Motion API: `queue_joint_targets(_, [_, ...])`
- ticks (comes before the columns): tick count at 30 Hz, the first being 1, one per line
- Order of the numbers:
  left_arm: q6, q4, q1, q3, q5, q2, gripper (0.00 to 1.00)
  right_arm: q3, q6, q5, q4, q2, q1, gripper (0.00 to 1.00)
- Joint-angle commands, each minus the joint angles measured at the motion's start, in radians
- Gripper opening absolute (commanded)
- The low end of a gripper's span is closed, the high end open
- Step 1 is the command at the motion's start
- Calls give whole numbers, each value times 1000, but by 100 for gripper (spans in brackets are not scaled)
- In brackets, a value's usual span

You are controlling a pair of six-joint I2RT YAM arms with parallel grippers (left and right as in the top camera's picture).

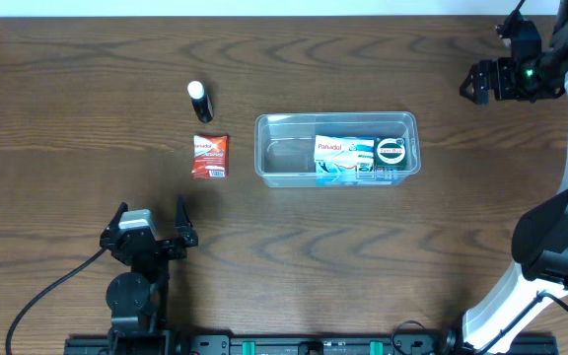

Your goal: Pack container

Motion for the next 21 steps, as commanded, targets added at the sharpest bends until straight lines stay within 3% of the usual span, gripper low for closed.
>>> queue_joint_targets(1, [10,-30,5,-24,-8,0,98,18,14,-3,-2,0,-7,99])
queue_joint_targets(21, [-13,43,5,-24,-3,0,98,18,14,-3,-2,0,-7,99])
